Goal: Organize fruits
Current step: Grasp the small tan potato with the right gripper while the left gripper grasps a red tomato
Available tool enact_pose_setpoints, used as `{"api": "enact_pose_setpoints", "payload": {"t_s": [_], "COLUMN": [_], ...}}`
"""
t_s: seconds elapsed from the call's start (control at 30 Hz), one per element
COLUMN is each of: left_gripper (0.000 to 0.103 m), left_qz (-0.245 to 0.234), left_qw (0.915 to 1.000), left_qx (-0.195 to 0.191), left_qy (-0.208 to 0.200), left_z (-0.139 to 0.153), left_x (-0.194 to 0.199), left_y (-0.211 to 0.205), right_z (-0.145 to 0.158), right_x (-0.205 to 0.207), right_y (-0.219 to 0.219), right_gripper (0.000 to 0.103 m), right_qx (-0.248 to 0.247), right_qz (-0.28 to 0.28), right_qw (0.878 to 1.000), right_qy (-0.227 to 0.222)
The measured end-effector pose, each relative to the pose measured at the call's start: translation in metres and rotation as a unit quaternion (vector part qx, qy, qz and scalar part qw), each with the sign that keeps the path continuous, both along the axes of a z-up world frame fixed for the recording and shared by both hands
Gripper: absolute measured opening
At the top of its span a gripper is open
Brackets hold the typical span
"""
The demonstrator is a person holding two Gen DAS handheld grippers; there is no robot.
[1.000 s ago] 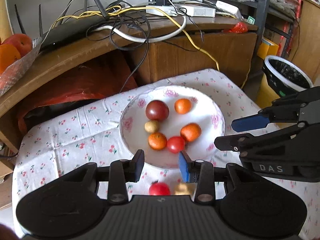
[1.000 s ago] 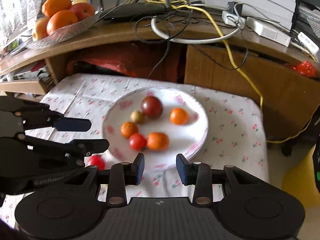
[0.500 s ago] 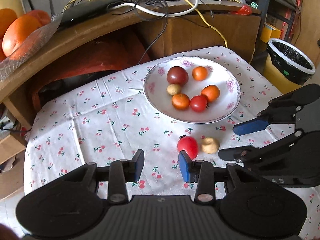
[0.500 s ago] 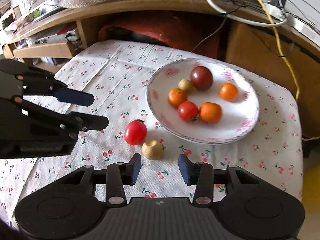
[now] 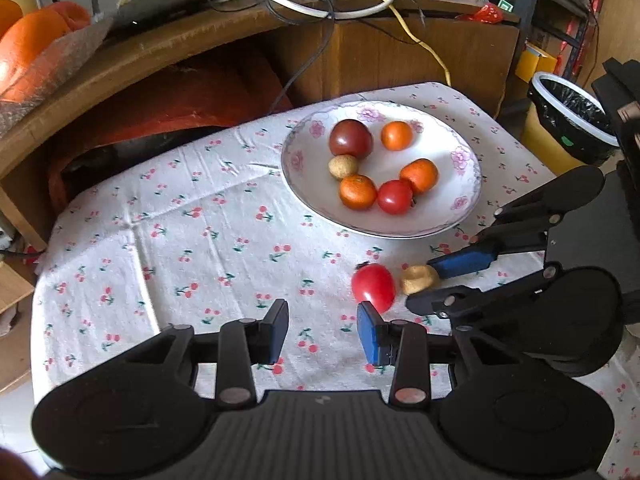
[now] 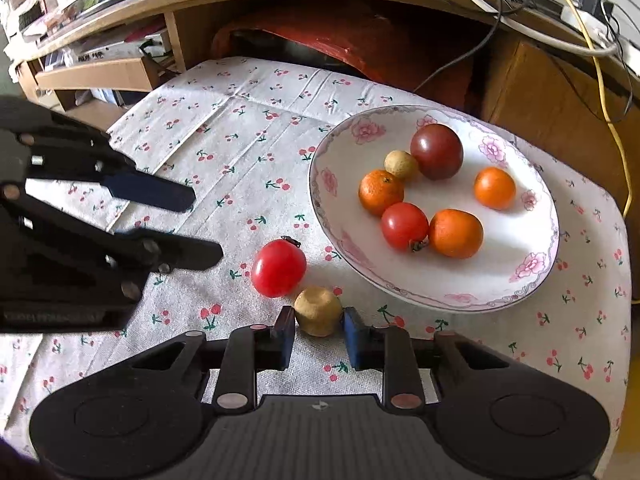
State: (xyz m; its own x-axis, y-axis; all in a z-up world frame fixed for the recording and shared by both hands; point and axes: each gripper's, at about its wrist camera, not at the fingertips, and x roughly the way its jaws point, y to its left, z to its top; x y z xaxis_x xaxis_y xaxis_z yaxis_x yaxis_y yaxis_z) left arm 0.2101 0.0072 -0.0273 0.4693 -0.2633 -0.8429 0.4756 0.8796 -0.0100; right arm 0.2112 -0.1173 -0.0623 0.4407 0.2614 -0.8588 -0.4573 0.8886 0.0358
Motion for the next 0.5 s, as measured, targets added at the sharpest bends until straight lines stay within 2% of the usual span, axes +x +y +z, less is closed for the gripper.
{"api": "enact_pose_setpoints", "payload": {"t_s": [0.23,0.5], "left_gripper": [0.046,0.046], "left_qz": [-0.026,-0.018], "left_qw": [0.9996,0.9997], "left_qx": [-0.005,-0.009], "left_qy": [0.013,0.016], "left_z": [-0.004,-0.016], "left_x": [0.000,0.011], "left_y": [-0.017,-0.033], "right_z": [0.003,0.008], "right_x": [-0.006,-0.008], "right_y": [-0.017,-0.039], "right_gripper": [0.020,0.020], "right_qx": [0.002,0.002], "right_qz": [-0.001,-0.019], "right_qw": [1.000,1.000], "right_qy": [0.009,0.007]}}
